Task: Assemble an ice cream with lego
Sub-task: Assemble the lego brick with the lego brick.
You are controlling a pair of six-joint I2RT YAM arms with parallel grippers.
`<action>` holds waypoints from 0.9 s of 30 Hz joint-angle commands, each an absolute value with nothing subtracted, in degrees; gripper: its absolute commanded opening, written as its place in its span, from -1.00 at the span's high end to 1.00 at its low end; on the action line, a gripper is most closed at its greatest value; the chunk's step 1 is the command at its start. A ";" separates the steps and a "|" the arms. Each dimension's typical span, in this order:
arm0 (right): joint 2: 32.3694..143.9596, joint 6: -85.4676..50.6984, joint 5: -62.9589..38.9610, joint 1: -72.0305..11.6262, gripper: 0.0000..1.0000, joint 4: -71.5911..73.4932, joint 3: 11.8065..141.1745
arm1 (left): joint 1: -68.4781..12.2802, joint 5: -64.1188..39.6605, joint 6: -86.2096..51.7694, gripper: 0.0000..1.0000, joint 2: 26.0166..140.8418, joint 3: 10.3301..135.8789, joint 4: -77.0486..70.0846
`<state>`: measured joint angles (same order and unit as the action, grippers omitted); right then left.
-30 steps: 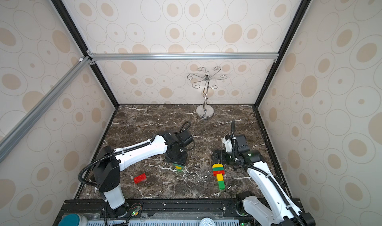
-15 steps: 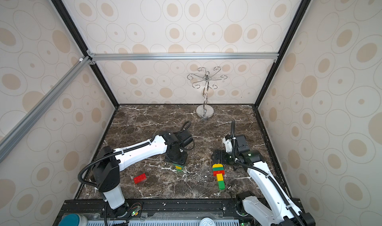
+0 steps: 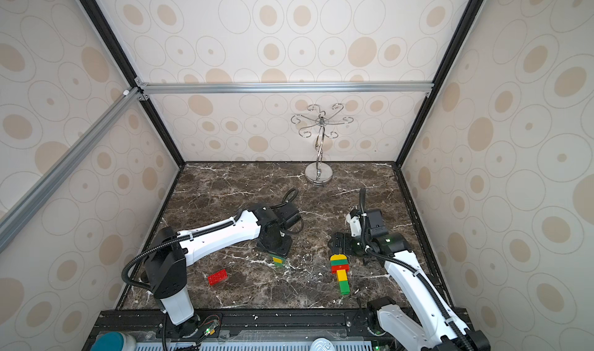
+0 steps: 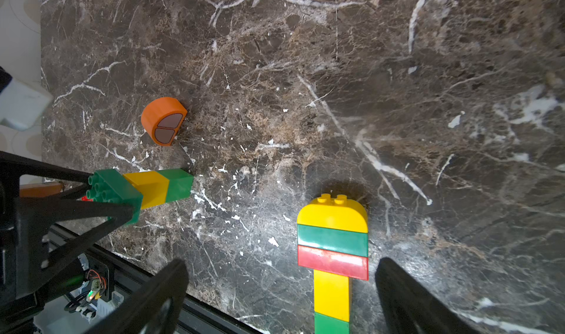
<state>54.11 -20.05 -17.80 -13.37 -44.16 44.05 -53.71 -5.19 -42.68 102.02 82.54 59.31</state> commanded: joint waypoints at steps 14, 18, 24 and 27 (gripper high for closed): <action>53.66 -19.60 -17.31 -12.92 -0.97 -44.99 43.77 | -56.03 -5.71 -40.52 0.47 109.56 84.96 65.89; 53.44 -19.64 -17.22 -12.92 -0.97 -44.91 43.68 | -56.03 -4.74 -42.39 0.47 108.23 83.94 65.79; 53.70 -19.59 -17.49 -12.92 -0.97 -44.48 43.51 | -55.81 0.70 -44.36 0.50 106.90 88.15 66.79; 53.96 -19.51 -17.58 -12.92 -0.97 -44.60 43.59 | -55.81 0.62 -44.21 0.49 107.33 91.03 66.08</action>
